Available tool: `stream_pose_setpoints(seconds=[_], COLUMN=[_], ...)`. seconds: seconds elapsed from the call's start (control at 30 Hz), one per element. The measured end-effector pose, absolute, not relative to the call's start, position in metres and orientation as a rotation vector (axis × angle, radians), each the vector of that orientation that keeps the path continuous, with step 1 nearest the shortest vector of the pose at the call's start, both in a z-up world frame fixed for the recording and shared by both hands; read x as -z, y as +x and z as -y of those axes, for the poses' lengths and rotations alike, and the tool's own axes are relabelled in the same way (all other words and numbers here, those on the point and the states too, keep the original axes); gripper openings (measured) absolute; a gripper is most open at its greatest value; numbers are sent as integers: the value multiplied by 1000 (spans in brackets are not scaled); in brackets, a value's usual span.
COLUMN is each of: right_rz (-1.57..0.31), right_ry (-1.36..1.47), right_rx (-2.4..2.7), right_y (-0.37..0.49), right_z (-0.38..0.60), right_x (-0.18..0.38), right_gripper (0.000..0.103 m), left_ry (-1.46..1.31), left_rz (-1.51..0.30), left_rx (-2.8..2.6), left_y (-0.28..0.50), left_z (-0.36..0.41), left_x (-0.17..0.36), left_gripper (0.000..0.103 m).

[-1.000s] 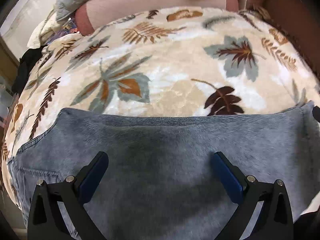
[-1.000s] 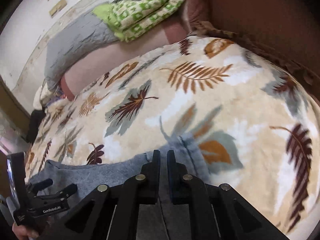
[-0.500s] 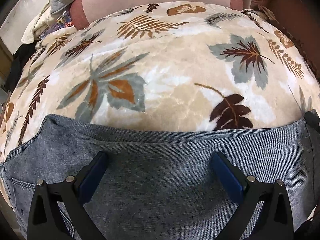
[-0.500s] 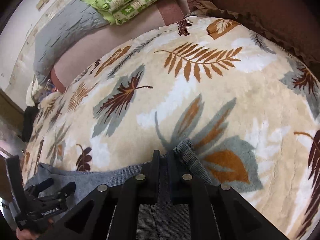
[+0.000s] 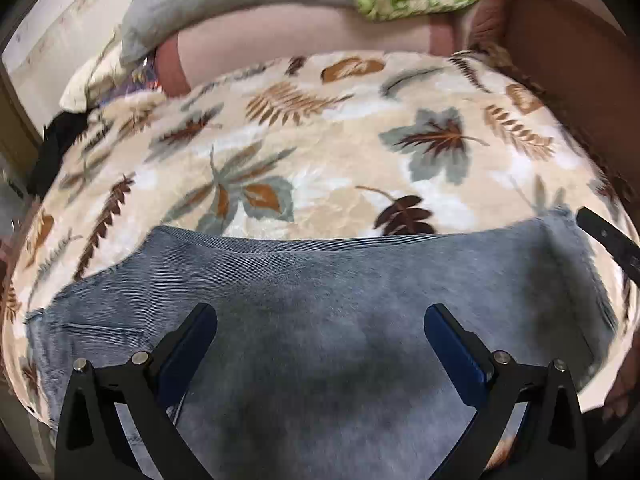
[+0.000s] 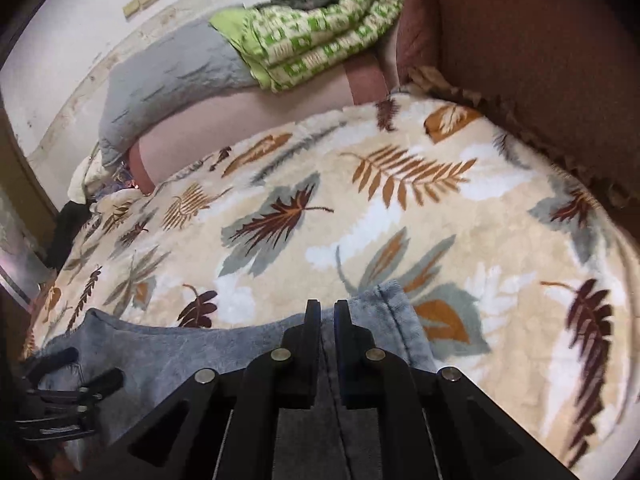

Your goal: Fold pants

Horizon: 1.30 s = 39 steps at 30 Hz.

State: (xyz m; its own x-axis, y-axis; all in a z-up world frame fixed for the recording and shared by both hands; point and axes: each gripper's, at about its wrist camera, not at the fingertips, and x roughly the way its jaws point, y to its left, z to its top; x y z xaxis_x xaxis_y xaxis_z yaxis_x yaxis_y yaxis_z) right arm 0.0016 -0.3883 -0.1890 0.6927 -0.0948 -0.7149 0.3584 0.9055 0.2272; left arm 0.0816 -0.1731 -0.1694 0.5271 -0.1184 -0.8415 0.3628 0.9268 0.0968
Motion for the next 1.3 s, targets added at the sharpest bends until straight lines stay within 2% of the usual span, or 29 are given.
stream_pose_setpoints(seconds=[0.2, 0.43, 0.77, 0.93, 1.07, 1.3], right_rz=[-817, -871, -959, -956, -954, -920], right_ry=[441, 393, 386, 376, 353, 365], right_rx=[231, 190, 193, 178, 156, 149], right_y=[-32, -54, -39, -32, -28, -31], right_z=[388, 370, 366, 362, 354, 356], right_x=[198, 210, 232, 234, 232, 226], right_gripper=[9, 9, 10, 23, 41, 43], left_ry=[337, 359, 393, 359, 330, 318], left_rz=[-928, -994, -1126, -1134, -1139, -1135], left_rx=[324, 290, 228, 251, 259, 240], left_y=[47, 32, 40, 43, 43, 42], left_z=[172, 164, 160, 156, 153, 153], left_x=[161, 183, 226, 230, 232, 232], left_gripper=[103, 103, 103, 103, 103, 103])
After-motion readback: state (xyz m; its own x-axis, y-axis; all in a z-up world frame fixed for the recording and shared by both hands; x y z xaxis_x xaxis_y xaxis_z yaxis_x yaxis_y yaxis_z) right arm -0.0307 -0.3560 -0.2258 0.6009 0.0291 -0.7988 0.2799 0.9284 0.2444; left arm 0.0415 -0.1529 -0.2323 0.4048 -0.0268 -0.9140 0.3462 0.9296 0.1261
